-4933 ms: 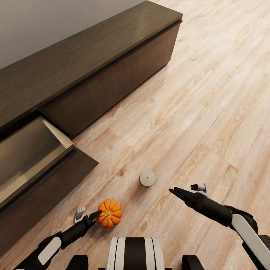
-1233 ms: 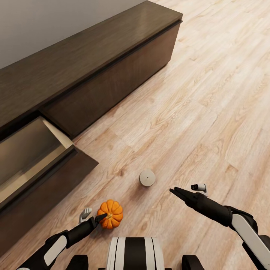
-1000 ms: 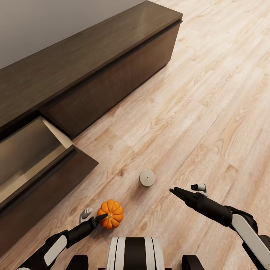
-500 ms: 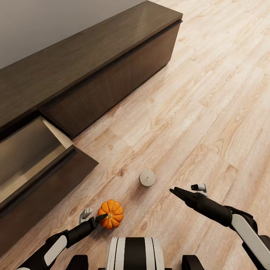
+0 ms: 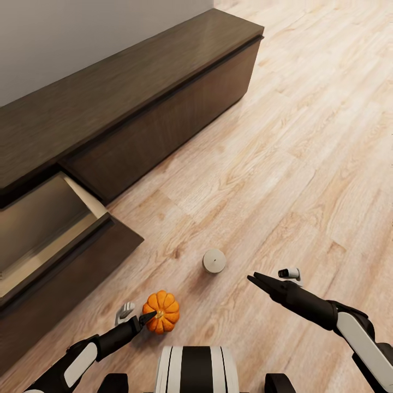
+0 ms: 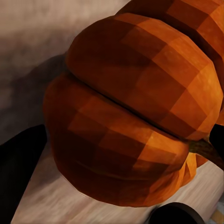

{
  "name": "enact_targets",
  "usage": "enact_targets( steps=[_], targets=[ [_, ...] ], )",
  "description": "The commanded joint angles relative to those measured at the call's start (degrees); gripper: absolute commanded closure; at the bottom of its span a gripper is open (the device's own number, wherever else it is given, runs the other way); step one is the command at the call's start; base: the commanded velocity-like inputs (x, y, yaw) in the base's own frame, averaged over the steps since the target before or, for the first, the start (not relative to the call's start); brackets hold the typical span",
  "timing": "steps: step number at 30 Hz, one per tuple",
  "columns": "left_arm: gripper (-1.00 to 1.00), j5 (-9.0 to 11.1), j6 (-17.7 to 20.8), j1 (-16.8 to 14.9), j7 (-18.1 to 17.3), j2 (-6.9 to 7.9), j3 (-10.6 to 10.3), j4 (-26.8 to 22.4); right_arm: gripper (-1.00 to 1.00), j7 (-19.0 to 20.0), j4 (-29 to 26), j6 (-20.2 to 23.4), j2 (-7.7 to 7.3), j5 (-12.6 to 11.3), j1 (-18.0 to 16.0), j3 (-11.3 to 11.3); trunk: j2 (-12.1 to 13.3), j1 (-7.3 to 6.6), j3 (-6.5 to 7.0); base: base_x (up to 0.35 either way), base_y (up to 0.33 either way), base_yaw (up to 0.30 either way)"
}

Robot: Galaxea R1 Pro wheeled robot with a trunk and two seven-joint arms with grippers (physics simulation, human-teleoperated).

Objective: Place each of the two pumpkins and all three candles from the living room inside a cabinet in the living room (use any cabinet), then make sure every cabinet is closed, and position the cauldron so it is next to a table in the living room.

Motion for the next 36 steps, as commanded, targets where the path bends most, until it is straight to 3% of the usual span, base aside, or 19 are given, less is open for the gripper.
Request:
enact_targets(
  steps=[1, 3, 8, 11, 15, 22, 36],
  targets=[
    [1.0, 0.5, 0.4, 0.0, 0.0, 0.06, -0.3, 0.0, -1.0, -0.1, 0.2, 0.3, -0.04, -0.4, 0.0, 0.1, 0.0, -0.03, 0.2, 0.0, 0.0, 0.0],
    [1.0, 0.5, 0.4, 0.0, -0.2, 0.06, -0.3, 0.0, -1.0, -0.1, 0.3, 0.3, -0.04, -0.4, 0.0, 0.0, 0.0, -0.08, 0.64, 0.0, 0.0, 0.0],
    [1.0, 0.6, 1.0, 0.0, -8.2, 0.43, -0.1, 0.0, -1.0, 0.1, 1.9, 0.2, -0.03, -0.4, 0.0, 0.0, 0.1, -0.21, 1.75, 0.0, 0.0, 0.0],
    [1.0, 0.9, 1.4, 0.0, -10.1, 0.63, 0.1, 0.0, -1.0, 0.4, 3.3, 0.1, -0.02, -0.5, 0.0, 0.0, 0.1, -0.29, 2.42, 0.0, 0.0, 0.0],
    [1.0, 1.3, 2.0, 0.0, -10.6, 0.7, 0.3, -0.1, -1.0, 0.6, 5.3, 0.1, 0.04, -0.5, 0.0, -0.1, 0.2, -0.39, 3.3, 0.0, 0.0, 0.0],
    [1.0, 1.5, 7.0, 0.2, -10.7, 0.93, 0.6, -4.2, -1.0, 0.9, 10.7, -0.1, 0.11, -0.5, 0.0, -0.2, 0.3, -0.57, 4.85, 0.0, 0.0, 0.0],
    [1.0, 1.6, 14.3, 0.2, -10.5, 0.91, 0.9, -5.4, -1.0, 0.4, 11.8, -1.8, 0.06, -0.5, 0.0, -0.2, 0.5, -0.93, 7.95, 0.0, 0.0, 0.0]
  ],
)
